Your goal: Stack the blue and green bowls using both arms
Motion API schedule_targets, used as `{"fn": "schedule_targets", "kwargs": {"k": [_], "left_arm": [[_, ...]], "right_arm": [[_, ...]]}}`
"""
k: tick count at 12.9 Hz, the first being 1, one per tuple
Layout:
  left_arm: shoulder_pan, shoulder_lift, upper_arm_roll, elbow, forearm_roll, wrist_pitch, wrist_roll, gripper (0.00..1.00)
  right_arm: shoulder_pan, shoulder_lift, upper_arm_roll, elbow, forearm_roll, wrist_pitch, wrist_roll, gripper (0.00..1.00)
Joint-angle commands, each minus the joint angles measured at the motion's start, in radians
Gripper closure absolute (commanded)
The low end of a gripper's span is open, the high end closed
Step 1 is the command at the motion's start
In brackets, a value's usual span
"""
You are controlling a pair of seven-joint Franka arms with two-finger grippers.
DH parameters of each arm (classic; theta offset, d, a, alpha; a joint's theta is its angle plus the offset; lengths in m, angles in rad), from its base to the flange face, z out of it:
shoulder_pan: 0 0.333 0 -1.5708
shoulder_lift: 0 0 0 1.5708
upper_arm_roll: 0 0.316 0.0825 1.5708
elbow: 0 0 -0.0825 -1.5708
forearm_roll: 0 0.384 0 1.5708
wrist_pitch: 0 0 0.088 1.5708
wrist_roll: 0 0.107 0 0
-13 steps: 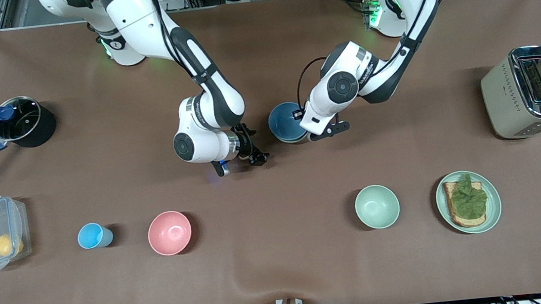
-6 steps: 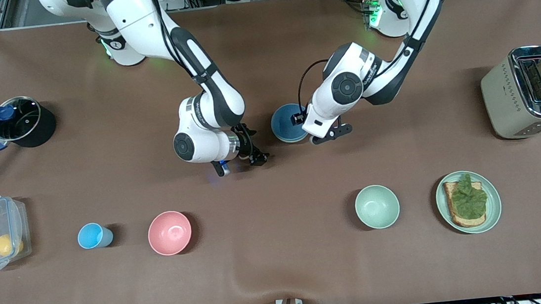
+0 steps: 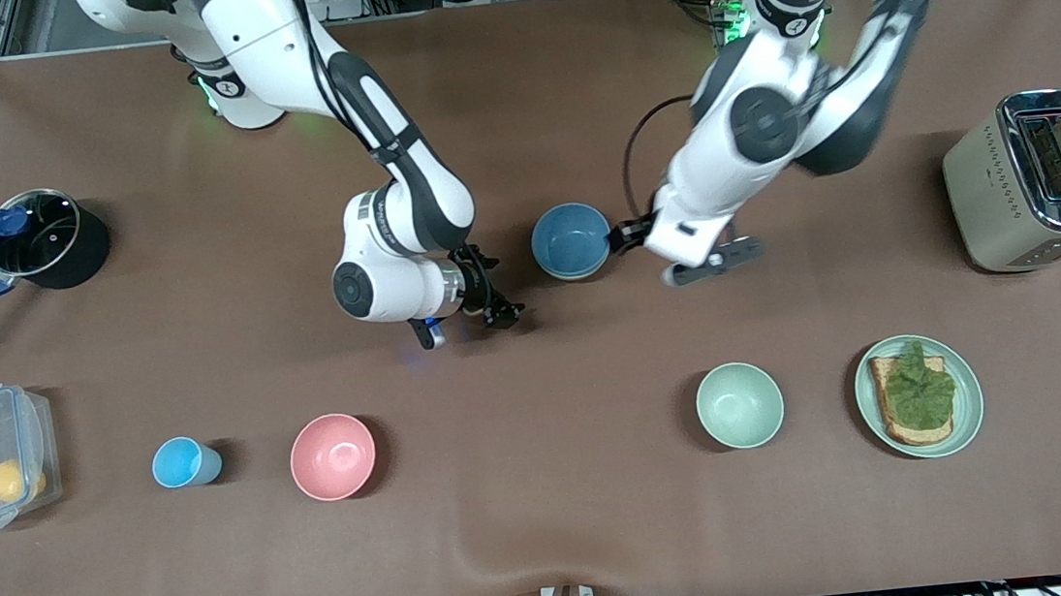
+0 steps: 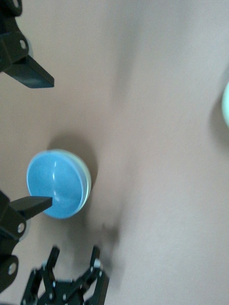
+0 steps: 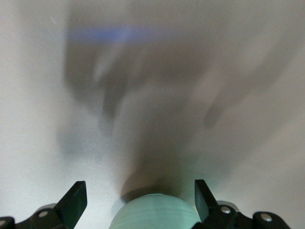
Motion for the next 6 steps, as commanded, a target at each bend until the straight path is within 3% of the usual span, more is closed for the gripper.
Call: {"fn": "schedule_targets", "kwargs": {"k": [1, 4, 6], "left_arm": [[0.082, -0.008, -0.005, 0.185, 0.056, -0.195, 0.094, 0.0], [0.167, -0.036, -0.006, 0.263, 0.057, -0.284, 0.136, 0.0], [0.197, -0.085, -0.002, 0.27, 0.056, -0.306, 0.143, 0.0]], "right_arm": [[-0.01, -0.107, -0.112, -0.015, -0.069, -0.191, -0.015, 0.0], [-0.006, -0.145, -0.296, 0.04, -0.154, -0.433, -0.108, 0.0], [-0.01, -0.188, -0.363, 0.04, -0.248, -0.48, -0.194, 0.0]]}}
